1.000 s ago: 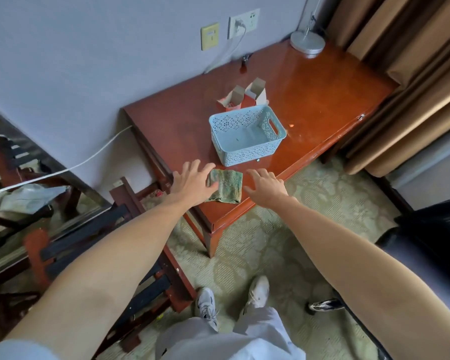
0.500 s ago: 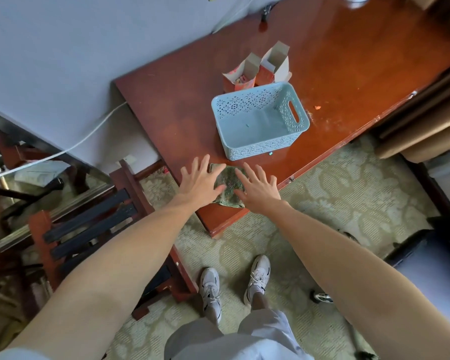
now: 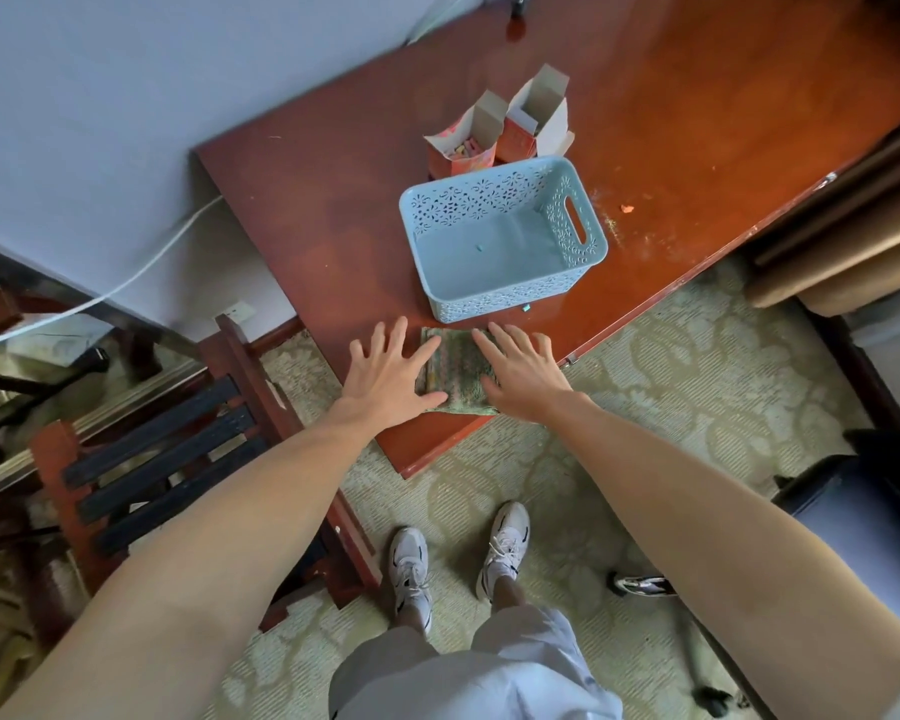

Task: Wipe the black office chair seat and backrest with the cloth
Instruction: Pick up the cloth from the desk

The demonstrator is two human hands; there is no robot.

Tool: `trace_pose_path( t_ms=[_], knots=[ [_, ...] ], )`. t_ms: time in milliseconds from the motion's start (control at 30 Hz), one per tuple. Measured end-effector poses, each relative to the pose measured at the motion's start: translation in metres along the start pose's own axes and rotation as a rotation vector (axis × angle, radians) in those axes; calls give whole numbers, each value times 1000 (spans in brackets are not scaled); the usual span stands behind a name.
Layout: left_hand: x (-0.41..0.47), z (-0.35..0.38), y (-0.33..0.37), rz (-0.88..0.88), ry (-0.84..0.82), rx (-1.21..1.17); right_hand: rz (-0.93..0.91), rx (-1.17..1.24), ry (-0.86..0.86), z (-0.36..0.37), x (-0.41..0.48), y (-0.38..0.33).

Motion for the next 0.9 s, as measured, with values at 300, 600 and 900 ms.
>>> trace_pose_path(
  t_ms=[300, 600, 900],
  knots=[
    [-2, -3, 4, 31, 26, 25, 146, -14, 122, -14, 9, -6],
    [-7, -37, 32, 144, 184, -85, 66, 71, 183, -30, -14, -20],
    [-24, -73, 72, 300, 287, -76, 143, 32, 337, -64, -74, -19]
  ],
)
Point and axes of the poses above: each hand's wrist, its own x-axis towards the middle knuckle, its own z-axis out of the palm, y = z × x, the point moved 8 cm from there along x, towards the middle knuckle, and after that the axes turned 9 degrees about y, right-handed, at the moved point
